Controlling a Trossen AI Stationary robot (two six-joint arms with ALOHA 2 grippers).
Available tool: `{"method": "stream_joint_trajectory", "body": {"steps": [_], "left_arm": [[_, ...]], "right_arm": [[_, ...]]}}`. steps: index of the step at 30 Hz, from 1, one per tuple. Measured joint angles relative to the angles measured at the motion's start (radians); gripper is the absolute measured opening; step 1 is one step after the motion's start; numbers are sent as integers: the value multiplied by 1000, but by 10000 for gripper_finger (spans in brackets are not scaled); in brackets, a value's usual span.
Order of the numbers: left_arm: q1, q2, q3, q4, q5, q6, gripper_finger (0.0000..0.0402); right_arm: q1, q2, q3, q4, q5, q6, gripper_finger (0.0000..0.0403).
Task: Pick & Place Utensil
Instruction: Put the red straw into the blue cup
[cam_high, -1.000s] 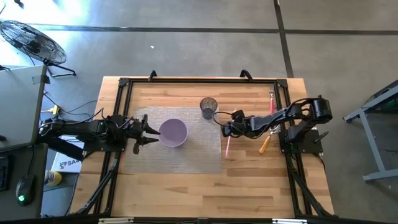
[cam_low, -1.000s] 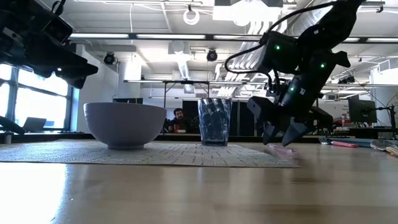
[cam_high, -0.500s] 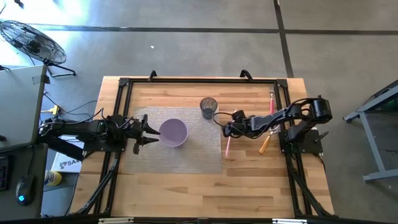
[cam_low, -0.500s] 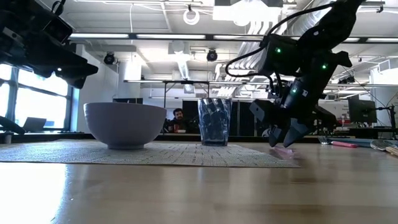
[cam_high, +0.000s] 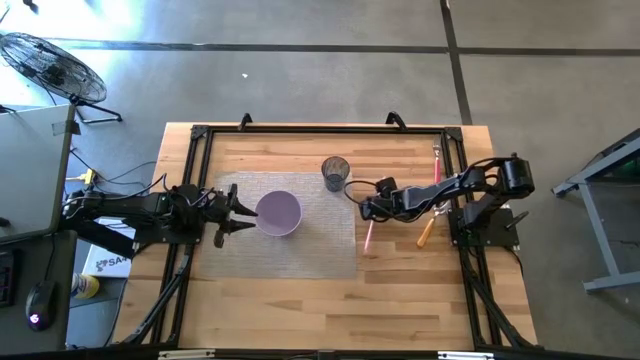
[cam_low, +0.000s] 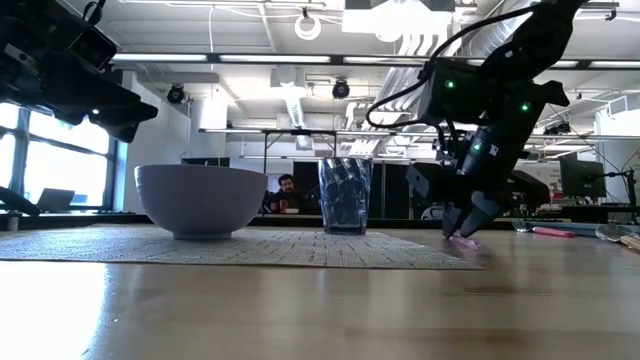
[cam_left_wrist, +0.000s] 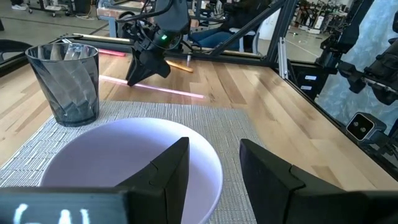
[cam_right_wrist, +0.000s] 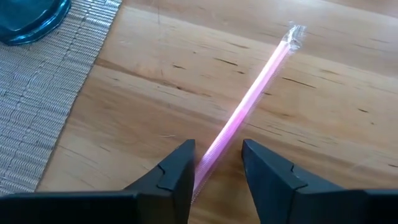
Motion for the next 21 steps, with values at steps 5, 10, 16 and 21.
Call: {"method": "stream_joint_trajectory", "body": {"steps": [5, 10, 16, 21], "left_arm": [[0, 0, 0, 0, 0, 0, 140], [0, 0, 0, 0, 0, 0, 140], [0, 0, 0, 0, 0, 0, 140], [0, 0, 0, 0, 0, 0, 140]], "right_arm": [[0, 0, 0, 0, -14, 9, 107], [0, 0, 0, 0, -18, 9, 75], [-1, -2, 0, -1, -39, 9, 43], [-2, -3, 0, -5, -63, 8, 36]]}}
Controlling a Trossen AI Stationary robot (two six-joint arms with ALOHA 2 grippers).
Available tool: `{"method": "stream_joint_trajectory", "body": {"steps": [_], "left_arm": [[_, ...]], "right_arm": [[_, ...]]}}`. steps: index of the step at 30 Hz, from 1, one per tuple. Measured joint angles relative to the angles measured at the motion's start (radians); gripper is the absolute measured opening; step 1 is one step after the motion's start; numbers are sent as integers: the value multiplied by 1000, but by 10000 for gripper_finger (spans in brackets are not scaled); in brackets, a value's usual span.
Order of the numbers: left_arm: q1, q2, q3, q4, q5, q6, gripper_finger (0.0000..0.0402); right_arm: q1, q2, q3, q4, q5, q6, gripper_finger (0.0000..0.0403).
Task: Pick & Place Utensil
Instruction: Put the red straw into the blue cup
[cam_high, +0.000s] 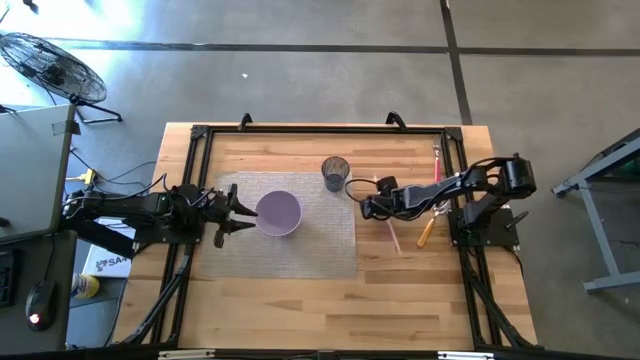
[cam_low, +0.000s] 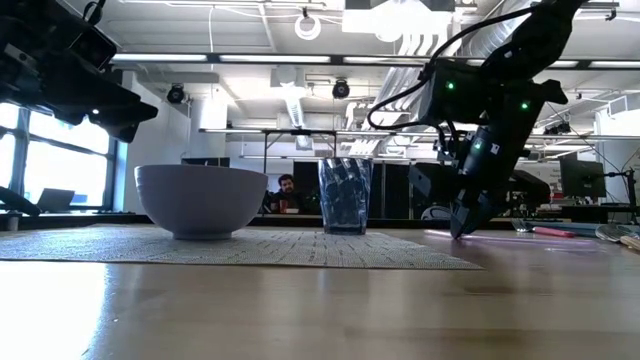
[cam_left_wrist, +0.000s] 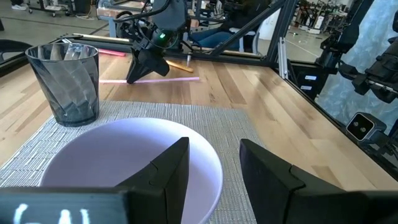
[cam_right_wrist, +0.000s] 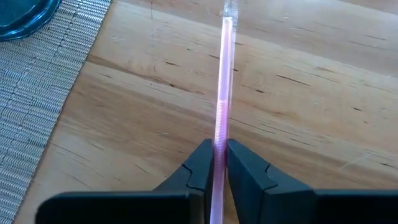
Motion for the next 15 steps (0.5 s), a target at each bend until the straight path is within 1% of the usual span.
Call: {"method": "stream_joint_trajectory", "body": {"steps": [4, 10, 15], "left_arm": [[0, 0, 0, 0, 0, 0, 140], [0, 0, 0, 0, 0, 0, 140], [0, 0, 0, 0, 0, 0, 140]], "right_arm": [[0, 0, 6, -14, -14, -13, 45], [3, 3, 76, -150, -91, -17, 68], [2, 3, 85, -149, -150, -15, 69]]}}
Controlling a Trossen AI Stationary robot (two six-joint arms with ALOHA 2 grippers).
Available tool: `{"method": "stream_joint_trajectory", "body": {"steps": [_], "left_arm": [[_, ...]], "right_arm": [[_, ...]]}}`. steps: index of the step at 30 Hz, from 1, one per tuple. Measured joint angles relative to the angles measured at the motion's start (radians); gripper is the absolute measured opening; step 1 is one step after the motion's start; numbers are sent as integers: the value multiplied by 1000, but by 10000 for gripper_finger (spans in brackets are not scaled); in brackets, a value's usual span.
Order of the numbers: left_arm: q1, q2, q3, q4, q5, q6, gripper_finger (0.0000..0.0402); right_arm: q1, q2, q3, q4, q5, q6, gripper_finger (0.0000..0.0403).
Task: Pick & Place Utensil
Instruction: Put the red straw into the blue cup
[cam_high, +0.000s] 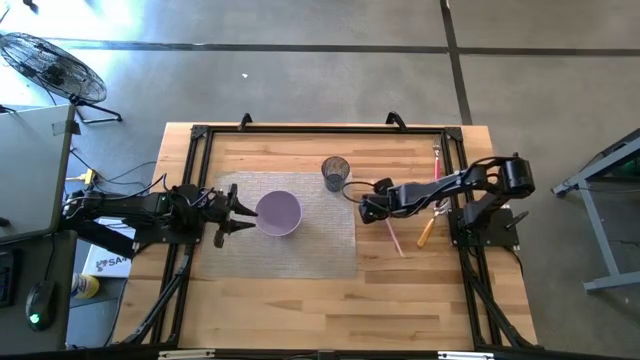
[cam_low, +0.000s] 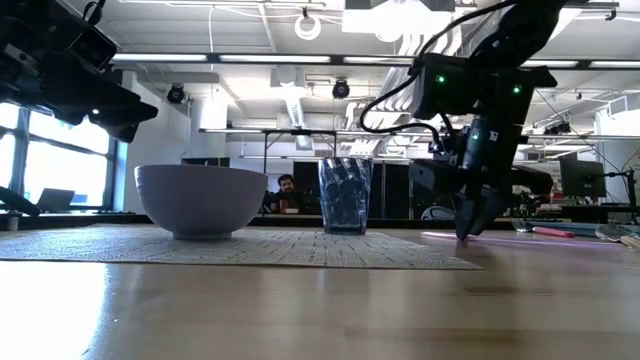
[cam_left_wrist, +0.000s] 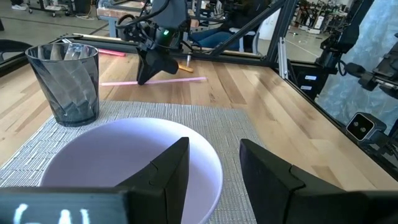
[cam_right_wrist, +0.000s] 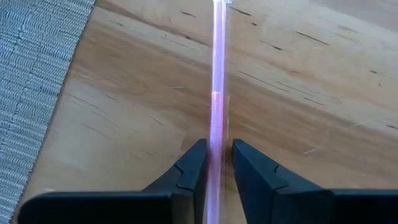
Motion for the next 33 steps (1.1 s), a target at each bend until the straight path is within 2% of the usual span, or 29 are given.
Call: {"method": "stream_joint_trajectory", "body": {"steps": [11, 15, 19, 23, 27, 30, 33], "left_arm": [[0, 0, 0, 0, 0, 0, 140], [0, 0, 0, 0, 0, 0, 140], [0, 0, 0, 0, 0, 0, 140], [0, 0, 0, 0, 0, 0, 140], [0, 0, 0, 0, 0, 0, 140], [0, 0, 0, 0, 0, 0, 140], [0, 0, 0, 0, 0, 0, 140]], "right_arm": [[0, -4, -24, 9, -24, 27, 22], [2, -5, -22, 12, 3, 25, 7], [7, -39, -29, 5, 50, 12, 8], [51, -117, -27, 18, 181, -9, 12], [123, -200, -27, 55, 373, -39, 8], [184, -254, -26, 148, 540, -119, 6], [228, -288, -26, 307, 694, -276, 8]]}}
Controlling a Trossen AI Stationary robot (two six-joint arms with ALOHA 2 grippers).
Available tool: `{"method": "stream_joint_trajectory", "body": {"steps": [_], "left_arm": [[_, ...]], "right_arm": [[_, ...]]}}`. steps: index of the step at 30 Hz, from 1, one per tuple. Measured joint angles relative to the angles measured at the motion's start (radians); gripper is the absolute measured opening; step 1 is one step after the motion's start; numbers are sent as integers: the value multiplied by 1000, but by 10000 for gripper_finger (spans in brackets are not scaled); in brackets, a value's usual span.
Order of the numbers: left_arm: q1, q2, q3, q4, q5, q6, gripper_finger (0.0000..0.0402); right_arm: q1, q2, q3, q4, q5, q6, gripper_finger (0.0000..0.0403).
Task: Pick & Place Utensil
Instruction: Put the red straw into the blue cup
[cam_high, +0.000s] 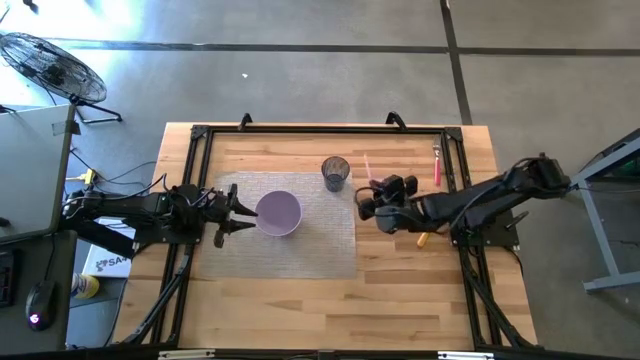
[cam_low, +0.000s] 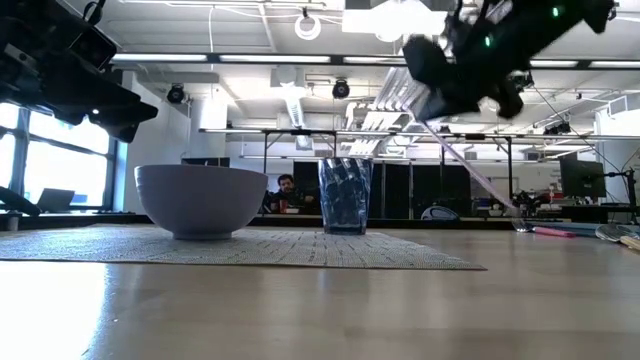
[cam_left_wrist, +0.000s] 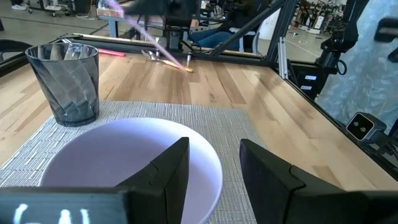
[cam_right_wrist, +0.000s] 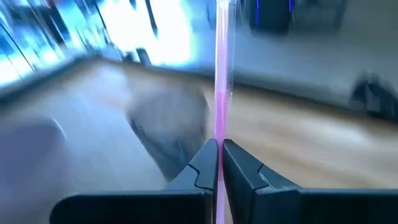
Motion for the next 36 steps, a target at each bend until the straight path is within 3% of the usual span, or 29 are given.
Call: {"method": "stream_joint_trajectory", "body": {"steps": [3, 7, 9, 12, 16, 20, 29, 36], "left_arm": [[0, 0, 0, 0, 0, 0, 140], [0, 0, 0, 0, 0, 0, 140], [0, 0, 0, 0, 0, 0, 140], [0, 0, 0, 0, 0, 0, 140], [0, 0, 0, 0, 0, 0, 140], [0, 0, 0, 0, 0, 0, 140], [0, 0, 0, 0, 0, 0, 140], [0, 0, 0, 0, 0, 0, 140]], "right_arm": [[18, -13, 0, 235, 107, -216, 12], [-8, -12, 0, 613, 136, -542, 12], [-41, -12, 1, 796, 100, -677, 10], [-103, -12, 2, 992, -47, -819, 8], [-201, -5, 2, 1113, -326, -876, 8], [-268, 68, 2, 1234, -454, -879, 8], [-342, 338, 2, 1669, -530, -990, 12], [-362, 389, 2, 1514, -527, -1001, 27]]}}
